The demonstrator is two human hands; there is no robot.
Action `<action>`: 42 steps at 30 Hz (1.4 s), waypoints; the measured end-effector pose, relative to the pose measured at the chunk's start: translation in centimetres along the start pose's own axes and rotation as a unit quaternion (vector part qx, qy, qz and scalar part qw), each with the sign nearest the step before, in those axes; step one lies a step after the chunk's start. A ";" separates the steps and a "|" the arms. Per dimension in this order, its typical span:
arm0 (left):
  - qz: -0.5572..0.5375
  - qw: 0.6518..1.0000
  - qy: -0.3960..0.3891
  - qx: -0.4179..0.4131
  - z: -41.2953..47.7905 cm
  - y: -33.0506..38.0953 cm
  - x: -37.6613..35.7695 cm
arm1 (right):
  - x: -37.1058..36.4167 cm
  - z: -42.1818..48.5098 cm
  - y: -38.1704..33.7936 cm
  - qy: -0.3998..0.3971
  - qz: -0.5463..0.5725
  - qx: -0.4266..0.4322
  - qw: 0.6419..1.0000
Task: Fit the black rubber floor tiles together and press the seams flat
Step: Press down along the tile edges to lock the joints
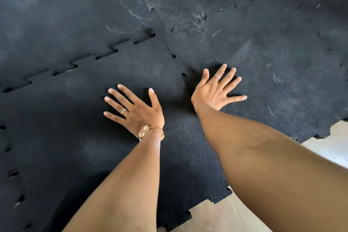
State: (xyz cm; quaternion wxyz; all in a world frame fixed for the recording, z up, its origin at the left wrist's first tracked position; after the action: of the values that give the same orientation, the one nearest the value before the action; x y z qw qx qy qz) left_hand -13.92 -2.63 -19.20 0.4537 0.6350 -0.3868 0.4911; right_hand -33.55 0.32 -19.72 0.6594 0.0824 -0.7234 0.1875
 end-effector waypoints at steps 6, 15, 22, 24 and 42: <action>0.004 1.000 -0.005 0.010 0.3 0.0 -0.1 | 0.1 0.1 -0.3 -0.013 -0.013 0.001 1.000; -0.010 1.000 -0.023 0.011 0.0 0.1 0.2 | 0.9 0.1 -0.4 -0.042 0.006 0.024 0.999; 0.004 0.999 -0.031 0.012 0.6 0.5 0.3 | 3.6 6.1 -9.8 0.032 0.193 -0.044 0.980; 0.010 1.000 -0.027 0.011 0.4 0.3 0.2 | 2.2 6.1 -12.3 -0.010 0.176 -0.045 0.983; 0.017 0.998 -0.054 0.006 0.5 0.6 0.6 | -1.6 4.9 -13.5 -0.019 0.003 0.029 0.999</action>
State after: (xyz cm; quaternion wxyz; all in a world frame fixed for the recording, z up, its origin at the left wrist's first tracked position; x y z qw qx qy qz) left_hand -14.21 -3.32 -18.53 0.4204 0.6564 -0.4187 0.4660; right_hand -32.93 -14.10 -19.35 0.6421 0.1032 -0.7304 0.2087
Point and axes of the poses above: each hand's wrist, its own z-axis towards the middle knuckle, its own x-axis out of the back of the hand, y = z × x, the point moved 4 cm from there along z, towards the middle knuckle, and after that the axes turned 2 degrees about y, right-handed, at the moved point
